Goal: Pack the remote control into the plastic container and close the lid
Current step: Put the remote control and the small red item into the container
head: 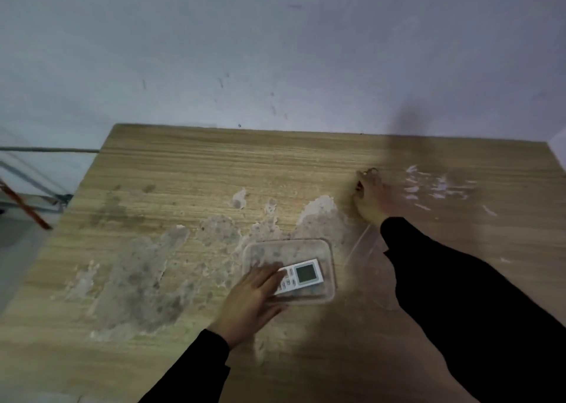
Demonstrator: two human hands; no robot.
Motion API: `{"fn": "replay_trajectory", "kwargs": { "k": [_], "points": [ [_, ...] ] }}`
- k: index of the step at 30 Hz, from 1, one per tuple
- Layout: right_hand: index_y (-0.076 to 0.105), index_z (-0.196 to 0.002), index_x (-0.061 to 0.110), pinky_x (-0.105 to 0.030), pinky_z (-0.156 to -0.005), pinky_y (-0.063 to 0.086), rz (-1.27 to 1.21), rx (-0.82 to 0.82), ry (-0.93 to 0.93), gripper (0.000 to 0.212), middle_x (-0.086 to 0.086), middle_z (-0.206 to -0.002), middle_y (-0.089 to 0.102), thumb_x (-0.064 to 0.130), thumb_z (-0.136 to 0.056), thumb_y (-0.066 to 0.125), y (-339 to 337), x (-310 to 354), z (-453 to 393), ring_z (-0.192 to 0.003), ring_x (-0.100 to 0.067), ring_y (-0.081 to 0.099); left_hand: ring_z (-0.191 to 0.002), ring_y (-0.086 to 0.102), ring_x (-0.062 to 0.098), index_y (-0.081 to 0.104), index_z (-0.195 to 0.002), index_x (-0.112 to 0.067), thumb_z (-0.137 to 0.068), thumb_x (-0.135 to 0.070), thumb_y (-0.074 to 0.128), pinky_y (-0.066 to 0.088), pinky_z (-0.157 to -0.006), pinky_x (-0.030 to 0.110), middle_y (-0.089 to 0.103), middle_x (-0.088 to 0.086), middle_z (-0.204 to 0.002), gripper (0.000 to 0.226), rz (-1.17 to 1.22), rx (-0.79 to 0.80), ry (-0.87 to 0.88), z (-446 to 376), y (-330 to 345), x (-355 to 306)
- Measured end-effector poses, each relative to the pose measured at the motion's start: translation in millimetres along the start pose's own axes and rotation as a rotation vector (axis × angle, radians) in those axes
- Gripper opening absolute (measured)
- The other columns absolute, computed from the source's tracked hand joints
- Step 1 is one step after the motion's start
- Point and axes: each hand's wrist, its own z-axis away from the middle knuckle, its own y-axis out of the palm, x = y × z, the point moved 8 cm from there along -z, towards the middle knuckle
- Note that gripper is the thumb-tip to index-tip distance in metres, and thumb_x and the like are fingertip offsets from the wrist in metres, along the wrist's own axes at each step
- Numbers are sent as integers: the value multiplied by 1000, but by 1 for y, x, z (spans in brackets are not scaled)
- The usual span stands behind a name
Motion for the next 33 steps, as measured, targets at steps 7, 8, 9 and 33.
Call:
{"fn": "replay_trajectory", "kwargs": {
  "k": [7,8,9,33],
  "points": [
    [64,-96,2,-41,-87,46,-42,-206,-24,16,-23,-110,63,8,-91,49,-10,-1,-7,-102,-40,58,-126,52,25,53,-128,-14,-85,-32,66,39,-110,46,56,8,-136,49,6,-24,2,-2,0,0],
    [64,-93,3,-39,-83,45,-113,-213,-10,15,-23,-104,65,7,-91,49,-11,-2,-2,-98,-38,60,-127,52,25,54,-128,-14,-85,-30,66,39,-110,46,56,7,-137,47,-4,-24,13,-2,1,0],
    [64,-90,5,-37,-81,45,-187,-211,-12,13,-22,-101,66,6,-90,51,-10,-1,3,-94,-37,61,-128,50,25,54,-128,-14,-86,-28,65,38,-110,45,56,7,-137,47,-9,-22,20,-3,2,-1],
    [61,-101,11,-39,-91,41,242,67,-593,14,-9,-104,68,14,-93,50,50,121,145,-101,-28,56,-94,62,28,57,-98,-18,-83,-25,52,40,-80,39,71,6,-93,17,-101,-57,-203,-53,-19,20]
  ]
}}
